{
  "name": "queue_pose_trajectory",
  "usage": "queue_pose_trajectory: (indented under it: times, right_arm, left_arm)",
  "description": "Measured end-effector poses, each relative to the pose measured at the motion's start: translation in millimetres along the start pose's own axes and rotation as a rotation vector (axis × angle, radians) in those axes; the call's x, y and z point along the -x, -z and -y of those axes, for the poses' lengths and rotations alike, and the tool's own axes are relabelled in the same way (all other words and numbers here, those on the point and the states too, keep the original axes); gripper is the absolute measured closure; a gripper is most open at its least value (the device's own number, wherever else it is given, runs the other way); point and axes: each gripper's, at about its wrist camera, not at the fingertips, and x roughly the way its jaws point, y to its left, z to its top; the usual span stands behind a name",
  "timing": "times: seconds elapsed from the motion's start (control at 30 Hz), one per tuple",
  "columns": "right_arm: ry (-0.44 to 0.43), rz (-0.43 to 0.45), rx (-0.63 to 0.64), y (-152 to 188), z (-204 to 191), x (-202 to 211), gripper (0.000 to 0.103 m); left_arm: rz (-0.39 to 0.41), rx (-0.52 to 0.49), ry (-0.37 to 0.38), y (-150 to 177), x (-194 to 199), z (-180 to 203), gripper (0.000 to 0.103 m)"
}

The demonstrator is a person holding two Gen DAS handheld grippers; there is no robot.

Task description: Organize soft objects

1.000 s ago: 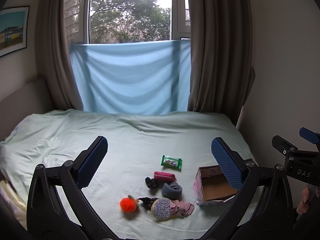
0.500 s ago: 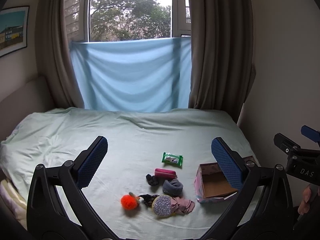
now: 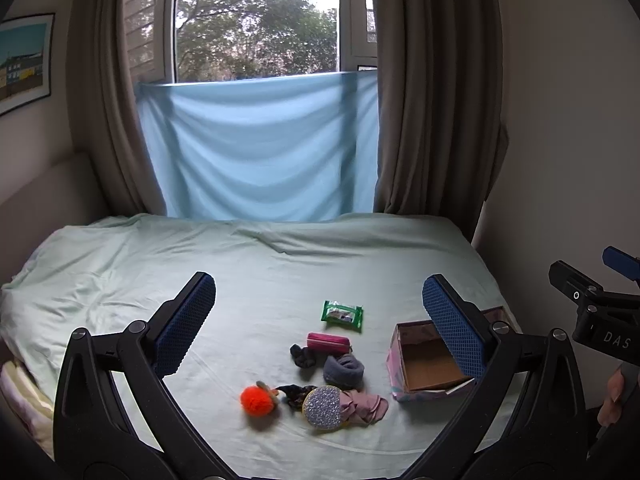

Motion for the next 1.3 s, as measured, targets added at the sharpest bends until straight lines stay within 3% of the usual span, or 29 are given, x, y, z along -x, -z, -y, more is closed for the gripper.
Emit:
queue_pose_trajectory:
  times: [1.3]
  right_arm:
    - [-0.006, 0.008, -0.011, 0.3, 8.3, 6.7, 0.000]
  left_arm:
    - [0.007, 0.011, 0.009, 10.0, 12.0, -6.7, 0.000]
